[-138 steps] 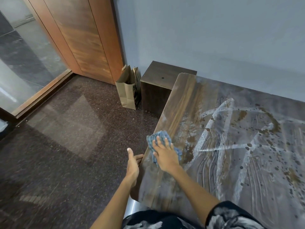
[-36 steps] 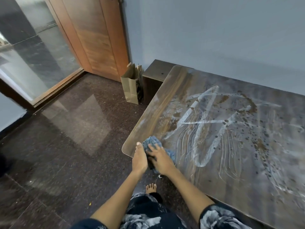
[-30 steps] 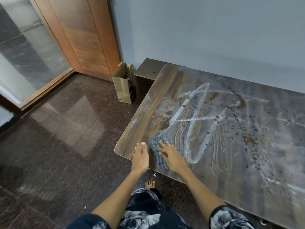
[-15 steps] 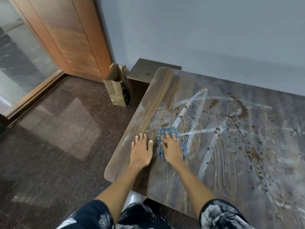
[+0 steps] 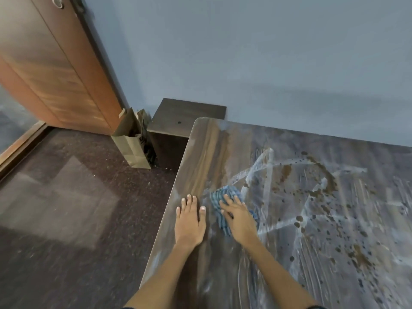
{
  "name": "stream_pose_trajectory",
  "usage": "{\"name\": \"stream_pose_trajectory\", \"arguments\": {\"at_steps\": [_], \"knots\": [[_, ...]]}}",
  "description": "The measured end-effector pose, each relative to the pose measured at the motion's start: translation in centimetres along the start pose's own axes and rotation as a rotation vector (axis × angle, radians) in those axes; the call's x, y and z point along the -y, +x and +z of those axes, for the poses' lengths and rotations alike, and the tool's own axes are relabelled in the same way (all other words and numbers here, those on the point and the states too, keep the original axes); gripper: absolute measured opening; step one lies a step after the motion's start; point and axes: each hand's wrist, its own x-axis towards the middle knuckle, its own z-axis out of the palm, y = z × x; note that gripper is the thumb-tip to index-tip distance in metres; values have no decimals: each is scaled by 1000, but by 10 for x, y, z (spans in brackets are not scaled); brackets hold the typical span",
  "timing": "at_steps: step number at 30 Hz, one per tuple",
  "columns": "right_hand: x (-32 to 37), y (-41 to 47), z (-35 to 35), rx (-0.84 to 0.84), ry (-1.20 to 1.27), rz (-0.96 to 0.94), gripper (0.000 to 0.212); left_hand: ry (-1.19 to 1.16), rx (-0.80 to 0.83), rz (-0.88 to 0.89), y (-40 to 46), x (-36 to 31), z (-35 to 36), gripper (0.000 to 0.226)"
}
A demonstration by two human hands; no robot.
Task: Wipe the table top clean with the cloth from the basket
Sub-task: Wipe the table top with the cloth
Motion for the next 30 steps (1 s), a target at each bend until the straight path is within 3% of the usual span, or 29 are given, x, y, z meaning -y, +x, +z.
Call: {"name": "stream_pose_trajectory", "arguments": {"at_steps": [6,13,19,23,27,30], "knots": [[-9,117,-37,-125,68,238,37,75,25,123,76,-28,5,56],[-20,216,-58,-158,-8,247,40,138,9,201,158,-63,9,55],[-28,295,-69,-183,-119,189,42,178,-98,247,184,-65,27,57],[-20,325,-66,-149,-211,52,48,170,-166,241,187,-64,33,55],[-11,309,-60,12,-121,-191,43,118,-188,237,187,-66,33,49],[-29,268,-56,-9,-28,-263,41,108,-193,232,187,-64,34,49]]}}
